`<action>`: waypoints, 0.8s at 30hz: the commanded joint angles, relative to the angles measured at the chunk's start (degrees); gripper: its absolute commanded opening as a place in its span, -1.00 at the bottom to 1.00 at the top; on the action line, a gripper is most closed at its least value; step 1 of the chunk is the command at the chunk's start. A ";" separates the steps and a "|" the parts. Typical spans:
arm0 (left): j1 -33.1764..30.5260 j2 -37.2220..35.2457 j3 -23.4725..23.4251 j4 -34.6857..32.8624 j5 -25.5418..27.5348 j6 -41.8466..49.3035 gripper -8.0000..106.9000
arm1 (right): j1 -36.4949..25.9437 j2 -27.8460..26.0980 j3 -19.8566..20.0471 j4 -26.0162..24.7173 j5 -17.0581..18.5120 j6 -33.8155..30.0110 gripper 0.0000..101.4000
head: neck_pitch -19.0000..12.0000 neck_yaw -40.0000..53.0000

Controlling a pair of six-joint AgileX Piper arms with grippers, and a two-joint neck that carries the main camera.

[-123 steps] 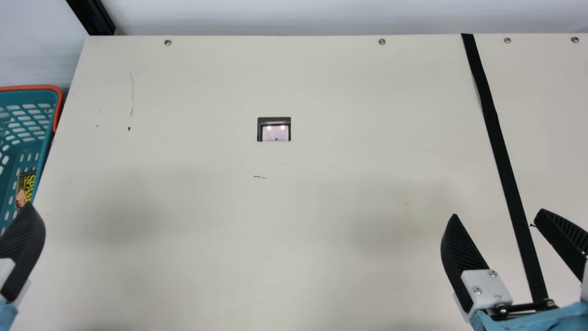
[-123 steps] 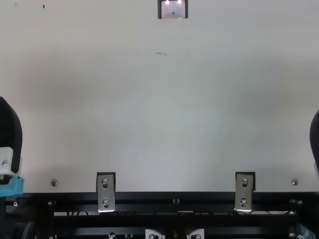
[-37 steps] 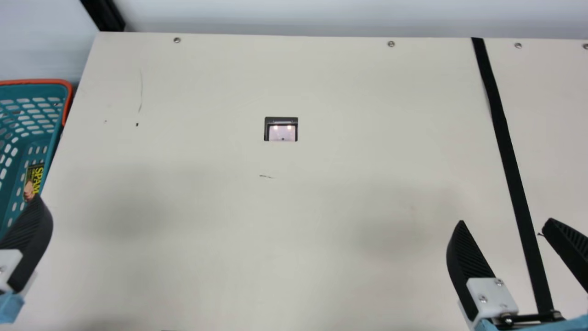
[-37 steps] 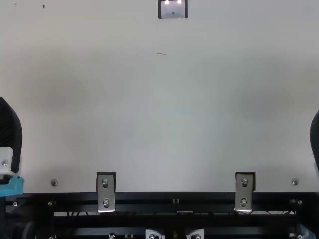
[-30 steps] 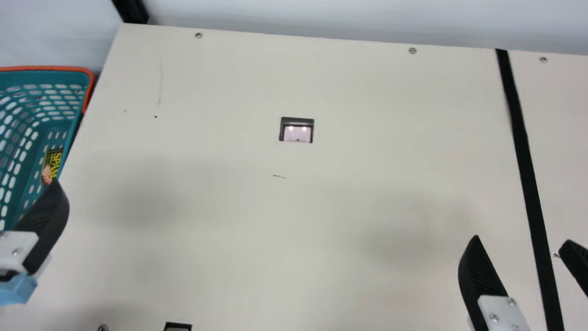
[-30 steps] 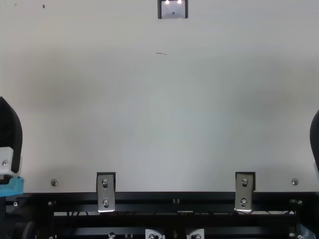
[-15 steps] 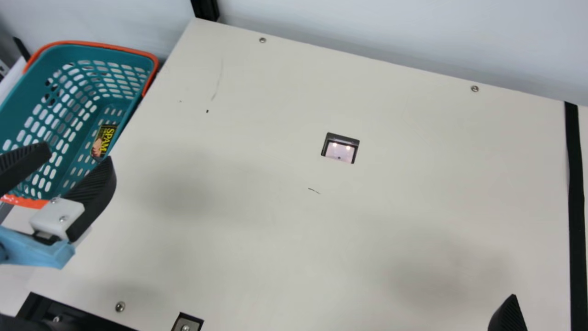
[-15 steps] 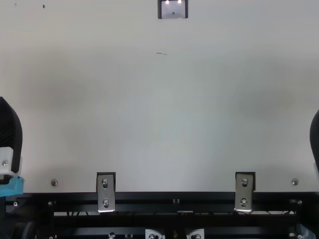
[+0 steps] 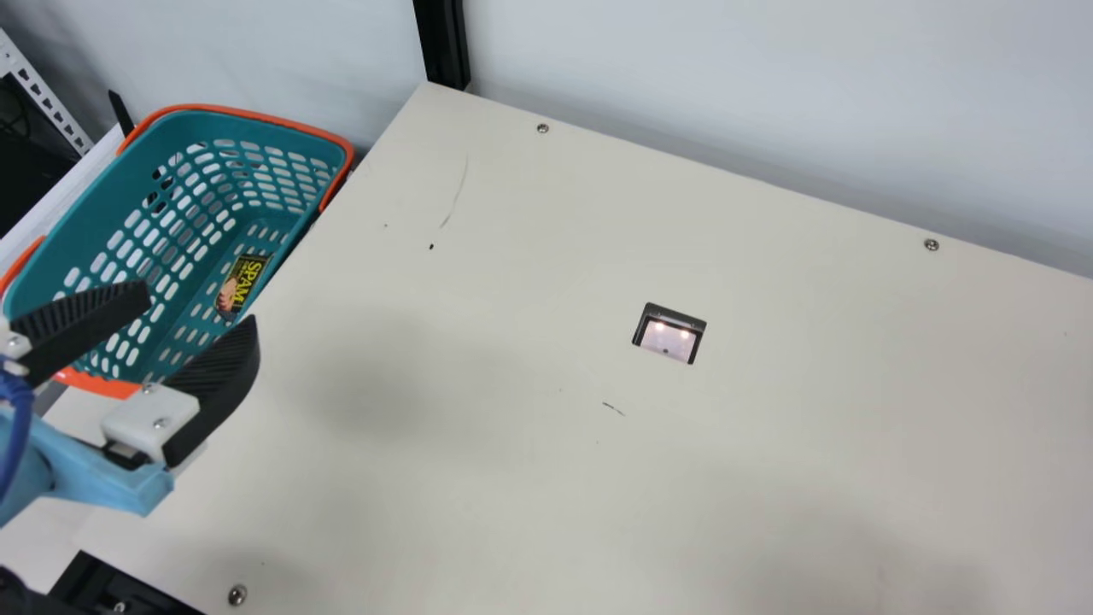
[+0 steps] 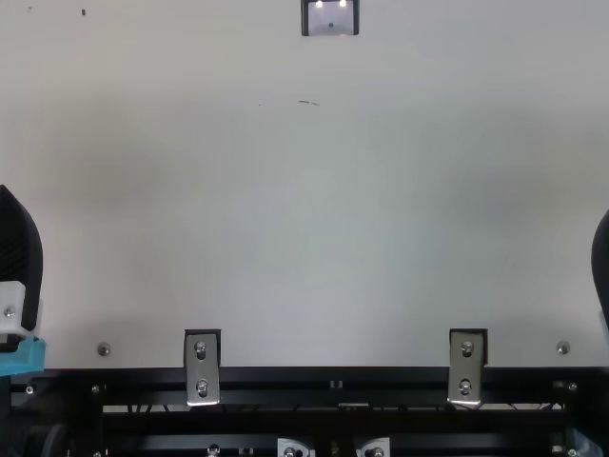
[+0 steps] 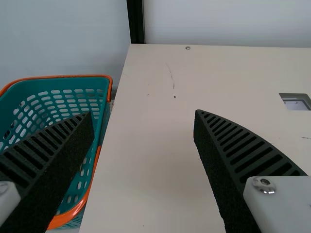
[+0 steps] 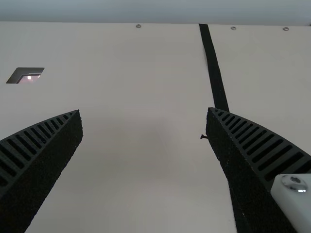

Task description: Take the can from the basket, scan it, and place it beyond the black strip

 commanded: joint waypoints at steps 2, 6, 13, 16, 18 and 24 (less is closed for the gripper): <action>0.00 0.00 0.00 0.00 0.00 0.00 0.71 | 0.00 0.00 0.00 0.00 0.00 0.00 1.00 | -2.03 0.30; 0.00 0.00 0.00 0.00 0.00 0.00 0.71 | 0.00 0.00 0.00 0.00 0.00 0.00 1.00 | -3.42 -0.69; 0.00 0.00 0.00 0.00 0.00 0.00 0.71 | 0.00 0.00 0.00 0.00 0.00 0.00 1.00 | -4.68 -1.50; 0.00 0.00 0.00 0.00 0.00 0.00 0.71 | 0.00 0.00 0.00 0.00 0.00 0.00 1.00 | -4.68 -1.50; 0.00 0.00 0.00 0.00 0.00 0.00 0.71 | 0.00 0.00 0.00 0.00 0.00 0.00 1.00 | -4.68 -1.50; 0.00 0.00 0.00 0.00 0.00 0.00 0.71 | 0.00 0.00 0.00 0.00 0.00 0.00 1.00 | -4.68 -1.50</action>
